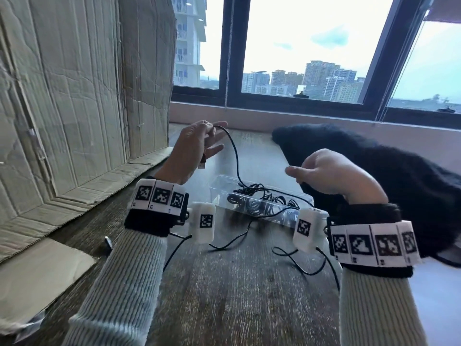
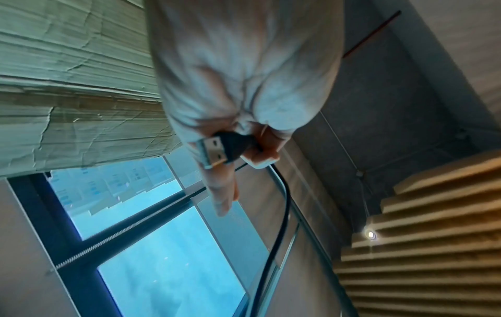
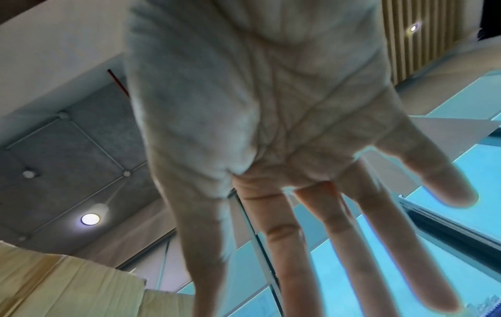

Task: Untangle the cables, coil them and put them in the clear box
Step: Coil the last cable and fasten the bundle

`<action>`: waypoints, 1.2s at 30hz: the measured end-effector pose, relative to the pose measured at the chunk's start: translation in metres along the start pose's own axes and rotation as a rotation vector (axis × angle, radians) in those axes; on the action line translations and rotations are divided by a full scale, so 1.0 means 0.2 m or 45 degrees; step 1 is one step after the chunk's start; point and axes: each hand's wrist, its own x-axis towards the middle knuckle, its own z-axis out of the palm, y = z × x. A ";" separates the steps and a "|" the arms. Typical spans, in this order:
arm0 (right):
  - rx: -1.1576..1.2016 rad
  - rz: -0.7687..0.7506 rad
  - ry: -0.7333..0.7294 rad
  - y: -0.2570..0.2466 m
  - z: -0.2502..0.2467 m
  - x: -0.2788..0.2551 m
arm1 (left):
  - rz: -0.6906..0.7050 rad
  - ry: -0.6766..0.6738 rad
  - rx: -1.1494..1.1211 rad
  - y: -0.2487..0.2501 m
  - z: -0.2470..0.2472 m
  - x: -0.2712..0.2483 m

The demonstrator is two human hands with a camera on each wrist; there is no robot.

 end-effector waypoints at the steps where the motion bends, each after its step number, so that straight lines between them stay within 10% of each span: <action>1: 0.011 -0.049 0.018 -0.02 0.02 0.01 | -0.036 -0.014 -0.093 0.01 0.00 -0.01; 12: 0.762 -0.465 -0.482 -0.24 0.24 -0.01 | -0.107 -0.192 -0.576 0.07 0.02 -0.06; 19: 0.639 -0.440 -0.312 -0.20 0.22 0.00 | -0.131 0.047 -1.062 0.05 -0.01 -0.02; 26: 0.447 -0.527 -0.274 -0.17 0.17 -0.01 | 0.057 0.209 0.221 -0.03 0.05 -0.01; 30: 0.478 -0.685 -0.020 -0.17 0.16 0.01 | 0.104 -0.112 0.902 -0.11 0.07 -0.02; 36: 0.569 -0.762 0.314 -0.13 0.18 0.07 | -0.069 -0.526 0.781 -0.07 0.15 -0.07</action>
